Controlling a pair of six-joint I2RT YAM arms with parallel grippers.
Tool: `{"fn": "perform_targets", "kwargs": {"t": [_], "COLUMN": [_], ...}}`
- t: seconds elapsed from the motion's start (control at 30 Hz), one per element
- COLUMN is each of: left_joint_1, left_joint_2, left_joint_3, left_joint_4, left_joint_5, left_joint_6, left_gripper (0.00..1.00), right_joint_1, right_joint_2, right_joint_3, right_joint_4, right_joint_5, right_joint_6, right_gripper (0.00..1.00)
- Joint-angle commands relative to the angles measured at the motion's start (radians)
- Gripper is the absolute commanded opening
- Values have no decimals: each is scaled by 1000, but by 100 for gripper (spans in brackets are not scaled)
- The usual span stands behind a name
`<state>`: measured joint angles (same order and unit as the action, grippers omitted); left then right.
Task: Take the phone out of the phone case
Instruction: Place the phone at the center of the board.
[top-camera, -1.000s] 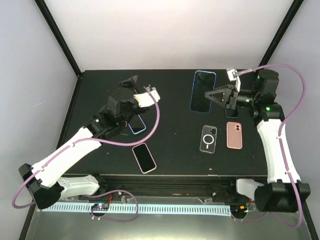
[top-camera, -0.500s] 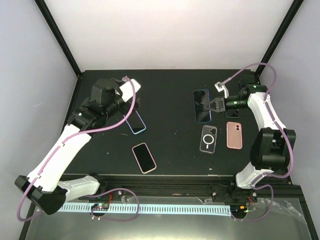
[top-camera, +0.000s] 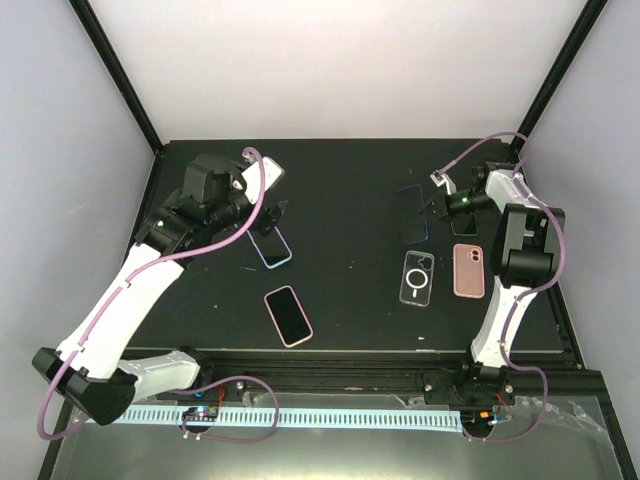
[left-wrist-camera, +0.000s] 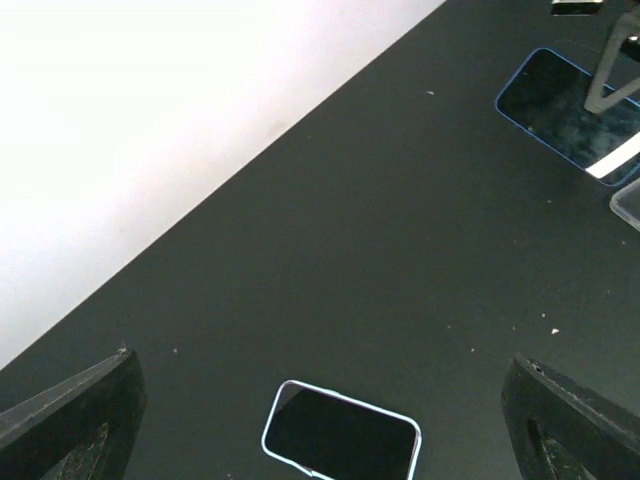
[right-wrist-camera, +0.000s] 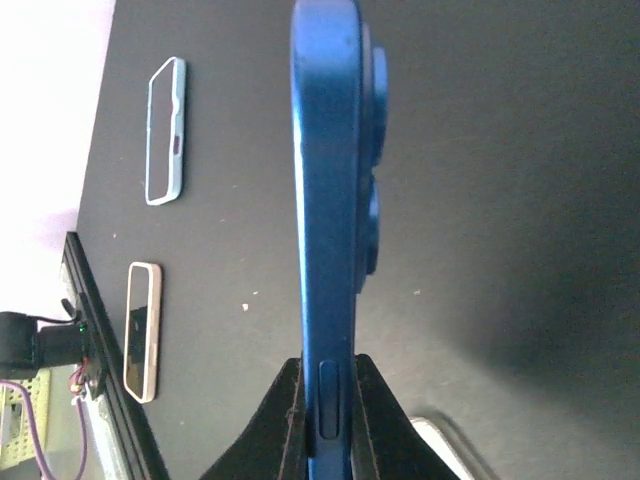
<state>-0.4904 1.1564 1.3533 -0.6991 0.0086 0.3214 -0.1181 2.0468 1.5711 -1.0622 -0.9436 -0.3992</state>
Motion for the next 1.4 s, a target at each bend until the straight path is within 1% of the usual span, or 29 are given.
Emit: {"fn": "perform_targets", "kwargs": {"t": [0.0, 0.23, 0.63, 0.73, 0.8, 0.97, 1.23, 1.27, 1.3, 1.33, 1.37], "left_joint_1": [14, 20, 21, 20, 20, 20, 20, 20, 20, 20, 20], "left_joint_2": [11, 25, 35, 35, 34, 28, 12, 9, 12, 18, 28], "left_joint_3": [42, 59, 63, 67, 66, 60, 37, 31, 33, 38, 45], "left_joint_4": [-21, -30, -30, -34, -34, -38, -40, -40, -49, -71, -90], "left_joint_5": [56, 84, 87, 87, 84, 91, 82, 82, 84, 88, 93], "left_joint_6": [-40, -54, -52, -49, -47, -43, -15, -9, -3, 3, 9], "left_gripper": [99, 99, 99, 99, 99, 99, 99, 99, 99, 99, 99], "right_joint_1": [-27, -51, -52, -51, -52, -52, -52, -52, -52, -52, -51], "right_joint_2": [73, 230, 344, 378, 392, 386, 345, 338, 332, 324, 318], "right_joint_3": [99, 255, 364, 393, 400, 403, 404, 402, 399, 396, 394], "right_joint_4": [-5, -89, -79, -97, -99, -77, -61, -62, -60, -56, -54], "right_joint_5": [-8, -34, -10, 8, 12, 13, 60, 61, 65, 69, 72], "right_joint_6": [-12, -22, 23, 18, 19, 43, 67, 68, 69, 71, 74], "right_gripper": [5, 5, 9, 12, 16, 36, 60, 65, 71, 80, 85]}}
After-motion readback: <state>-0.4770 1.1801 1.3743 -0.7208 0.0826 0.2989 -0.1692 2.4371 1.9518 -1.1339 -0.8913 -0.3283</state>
